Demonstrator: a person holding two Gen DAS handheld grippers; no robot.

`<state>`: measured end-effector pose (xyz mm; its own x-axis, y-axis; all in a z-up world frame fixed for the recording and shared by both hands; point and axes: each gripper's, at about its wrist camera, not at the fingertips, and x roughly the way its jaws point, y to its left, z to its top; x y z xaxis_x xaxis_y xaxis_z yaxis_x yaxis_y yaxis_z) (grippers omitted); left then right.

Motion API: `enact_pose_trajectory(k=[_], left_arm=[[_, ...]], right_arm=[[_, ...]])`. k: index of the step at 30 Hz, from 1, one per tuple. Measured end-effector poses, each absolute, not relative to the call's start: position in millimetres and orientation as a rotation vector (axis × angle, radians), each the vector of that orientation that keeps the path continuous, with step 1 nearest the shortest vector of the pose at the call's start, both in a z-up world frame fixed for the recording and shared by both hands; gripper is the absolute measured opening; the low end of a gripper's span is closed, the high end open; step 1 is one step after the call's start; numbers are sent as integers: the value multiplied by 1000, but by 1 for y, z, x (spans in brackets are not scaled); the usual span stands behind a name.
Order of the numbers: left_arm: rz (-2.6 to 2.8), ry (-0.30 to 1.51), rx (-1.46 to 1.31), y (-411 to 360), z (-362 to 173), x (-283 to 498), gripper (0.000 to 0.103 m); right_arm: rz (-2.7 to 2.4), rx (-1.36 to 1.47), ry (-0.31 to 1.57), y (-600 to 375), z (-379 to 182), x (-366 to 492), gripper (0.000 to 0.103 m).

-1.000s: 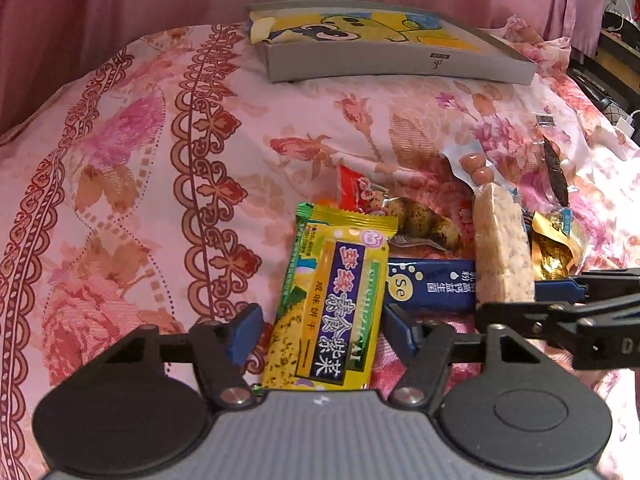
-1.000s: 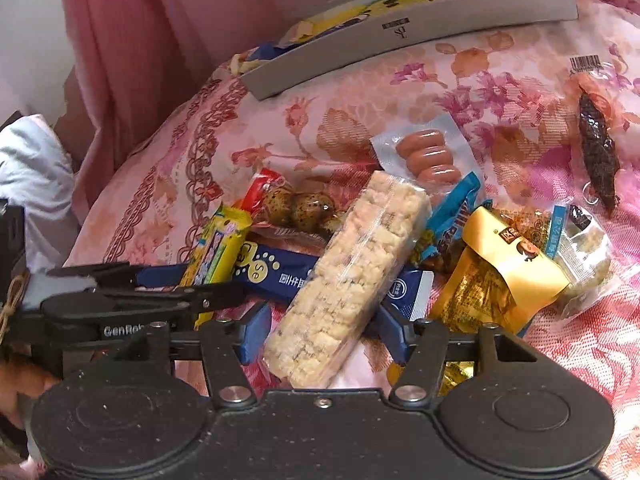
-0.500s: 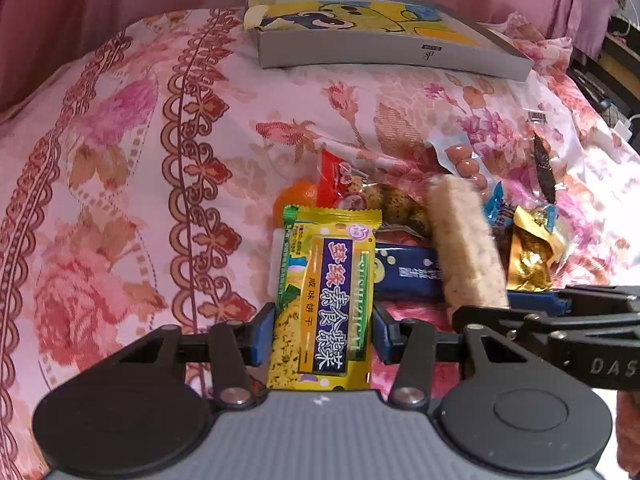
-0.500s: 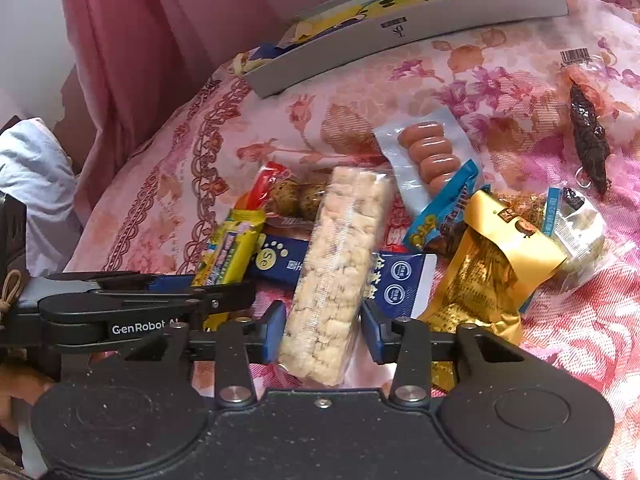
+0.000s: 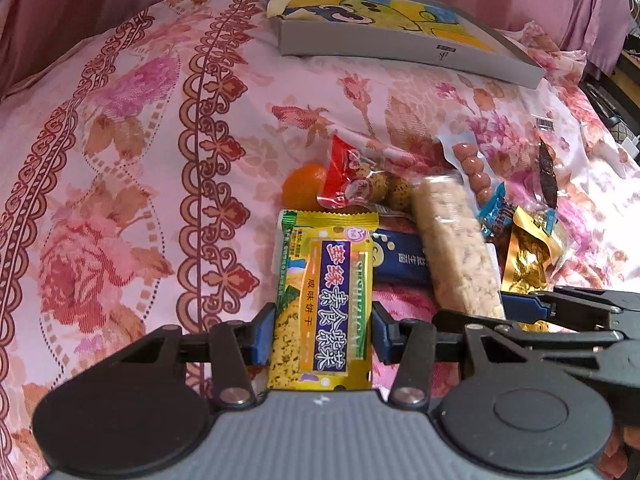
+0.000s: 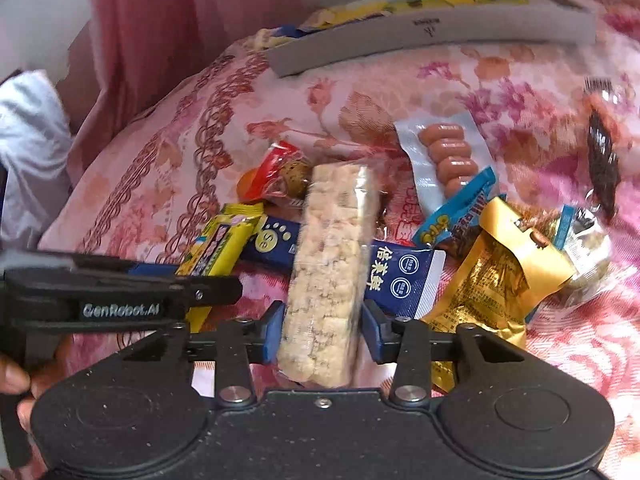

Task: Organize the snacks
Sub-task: 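Lift both held snacks and carry them over the gray cartoon tray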

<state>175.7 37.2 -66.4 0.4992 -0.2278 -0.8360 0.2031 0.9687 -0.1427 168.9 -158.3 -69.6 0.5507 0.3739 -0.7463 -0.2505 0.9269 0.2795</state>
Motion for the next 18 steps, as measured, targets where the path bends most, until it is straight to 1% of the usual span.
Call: enact_pose_trajectory(k=[1,6,13,18], left_arm=[[-258,1010,-28,36,-65,173,52],[-266,991,-29,30,-59,163,52],[-273,953,-50,24,-52,154,52],[-262,933,-73,21,-50,153,52]], right_arm=[[380,110,900,-156,-68,164,35],[401,-135,790,-142,-61,139,34],[384,-517,569,-130,-69,101,34],[351,-651,474,-134,-72,94,34]])
